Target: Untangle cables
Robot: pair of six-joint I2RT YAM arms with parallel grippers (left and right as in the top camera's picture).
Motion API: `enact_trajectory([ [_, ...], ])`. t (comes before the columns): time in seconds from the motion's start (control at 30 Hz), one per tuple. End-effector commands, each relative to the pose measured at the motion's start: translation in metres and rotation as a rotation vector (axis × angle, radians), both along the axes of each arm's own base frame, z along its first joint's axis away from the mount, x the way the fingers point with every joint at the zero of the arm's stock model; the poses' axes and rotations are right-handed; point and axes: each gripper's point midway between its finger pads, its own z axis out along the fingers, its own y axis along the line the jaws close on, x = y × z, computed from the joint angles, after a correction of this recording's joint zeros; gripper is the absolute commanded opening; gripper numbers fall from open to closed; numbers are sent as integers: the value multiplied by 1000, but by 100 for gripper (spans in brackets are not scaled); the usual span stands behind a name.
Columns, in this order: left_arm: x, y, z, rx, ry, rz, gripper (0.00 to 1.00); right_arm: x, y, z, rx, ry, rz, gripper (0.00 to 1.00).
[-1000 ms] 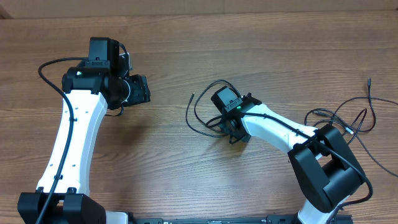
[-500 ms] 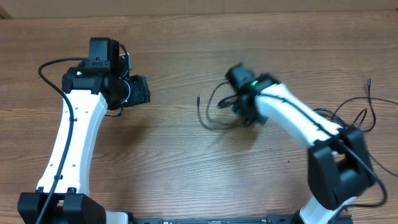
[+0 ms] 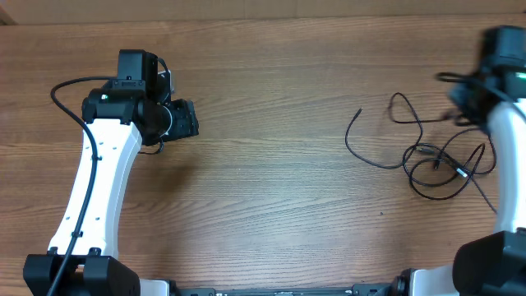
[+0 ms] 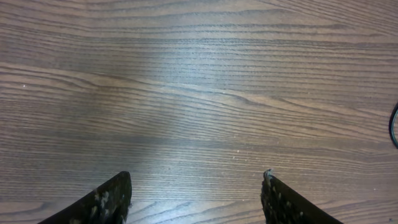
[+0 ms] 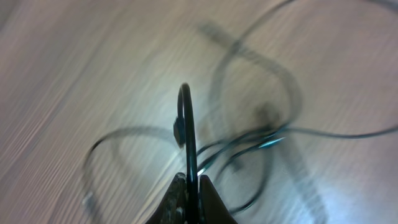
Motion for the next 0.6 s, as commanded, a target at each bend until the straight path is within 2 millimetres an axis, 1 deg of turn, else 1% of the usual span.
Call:
enact_trajectory([
  [0.0,1,2,2,7,-7,10,67,-21,-54,12,-21,-37,-129,4],
  [0.1,1,2,2,6,-7,10,66,-31,-80,13,18,-82,-200,4],
  [0.17,1,2,2,6,-7,10,66,-31,-88,14,61,-126,-212,4],
  [0.2,2,2,2,6,-8,10,66,-28,-89,15,86,-150,-182,6],
  [0.23,2,2,2,6,-8,11,66,-22,-87,16,106,-171,-138,11],
  [0.27,2,2,2,6,-8,11,66,-12,-81,19,136,-205,-48,41],
  [0.3,2,2,2,6,-8,11,66,-5,-74,20,149,-217,28,55],
  [0.33,2,2,2,6,-8,11,66,-3,-70,20,159,-222,66,64],
  [0.37,2,2,2,6,-8,11,66,1,-64,20,172,-225,102,71],
  [0.4,2,2,2,6,-8,11,66,3,-58,20,185,-227,131,75],
  [0.53,1,2,2,6,-6,11,66,18,-18,20,232,-226,326,80],
  [0.57,1,2,2,6,-6,11,66,20,-5,19,246,-220,377,84],
])
